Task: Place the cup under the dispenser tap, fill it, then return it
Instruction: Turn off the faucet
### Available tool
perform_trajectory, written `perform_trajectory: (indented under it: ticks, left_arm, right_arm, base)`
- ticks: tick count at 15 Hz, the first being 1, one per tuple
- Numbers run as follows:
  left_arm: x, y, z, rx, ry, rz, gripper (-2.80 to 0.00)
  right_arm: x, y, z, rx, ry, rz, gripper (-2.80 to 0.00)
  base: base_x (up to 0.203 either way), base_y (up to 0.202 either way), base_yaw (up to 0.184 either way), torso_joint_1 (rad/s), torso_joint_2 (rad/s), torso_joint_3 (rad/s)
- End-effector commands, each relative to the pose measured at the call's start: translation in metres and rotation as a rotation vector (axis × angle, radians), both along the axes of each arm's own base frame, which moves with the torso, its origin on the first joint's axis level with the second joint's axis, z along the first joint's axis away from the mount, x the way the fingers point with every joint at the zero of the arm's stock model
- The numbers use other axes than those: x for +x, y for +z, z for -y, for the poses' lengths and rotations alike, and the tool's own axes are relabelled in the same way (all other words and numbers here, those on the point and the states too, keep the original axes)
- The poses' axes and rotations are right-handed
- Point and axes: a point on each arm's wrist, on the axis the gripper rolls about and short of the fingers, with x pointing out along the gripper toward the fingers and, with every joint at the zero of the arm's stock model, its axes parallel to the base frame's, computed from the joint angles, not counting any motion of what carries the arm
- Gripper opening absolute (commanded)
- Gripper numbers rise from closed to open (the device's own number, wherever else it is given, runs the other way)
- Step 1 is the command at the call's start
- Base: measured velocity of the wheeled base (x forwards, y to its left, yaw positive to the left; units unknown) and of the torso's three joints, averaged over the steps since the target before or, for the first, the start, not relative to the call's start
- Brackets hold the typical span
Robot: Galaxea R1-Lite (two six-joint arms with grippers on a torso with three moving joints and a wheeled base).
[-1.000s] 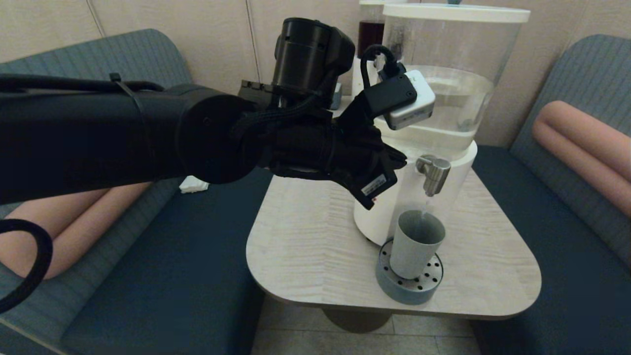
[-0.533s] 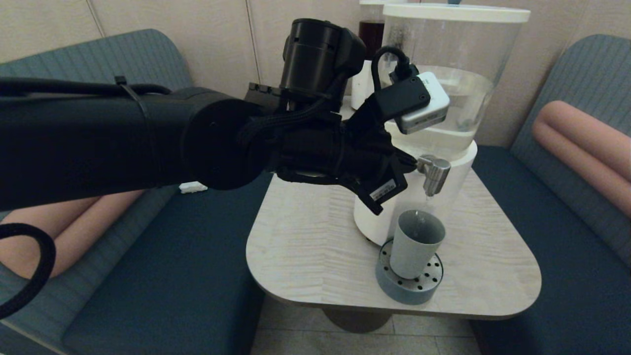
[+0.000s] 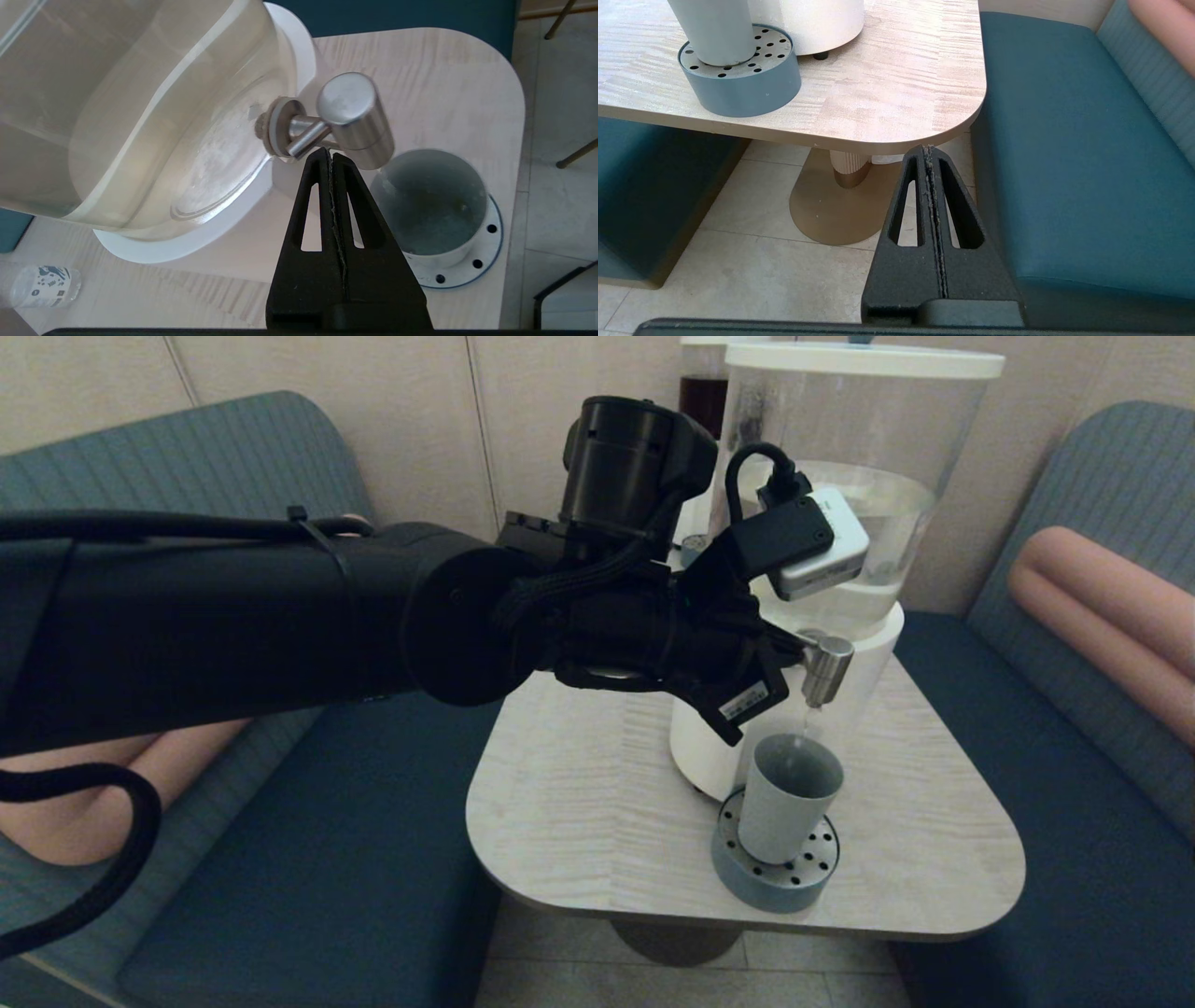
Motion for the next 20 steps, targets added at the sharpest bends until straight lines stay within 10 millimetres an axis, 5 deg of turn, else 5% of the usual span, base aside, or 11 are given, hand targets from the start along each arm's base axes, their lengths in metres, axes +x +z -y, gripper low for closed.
perform_trajectory:
  ticks: [1, 16, 20]
  left_arm:
    - [0.003, -0.003, 0.003, 0.004, -0.002, 0.001, -2.80]
    - [0.017, -0.004, 0.017, -0.025, -0.005, 0.028, -2.80]
    - [0.009, 0.012, 0.008, -0.045, -0.002, 0.048, -2.80]
  right_arm:
    - [0.000, 0.000, 0.000, 0.000, 0.000, -0.001, -2.80]
    - [0.000, 0.000, 0.000, 0.000, 0.000, -0.002, -2.80]
    - [0.000, 0.000, 0.000, 0.000, 0.000, -0.003, -2.80]
  base:
    - [0.000, 0.000, 0.000, 0.000, 0.00, 0.000]
    - [0.000, 0.000, 0.000, 0.000, 0.00, 0.000]
    - [0.000, 0.000, 0.000, 0.000, 0.00, 0.000]
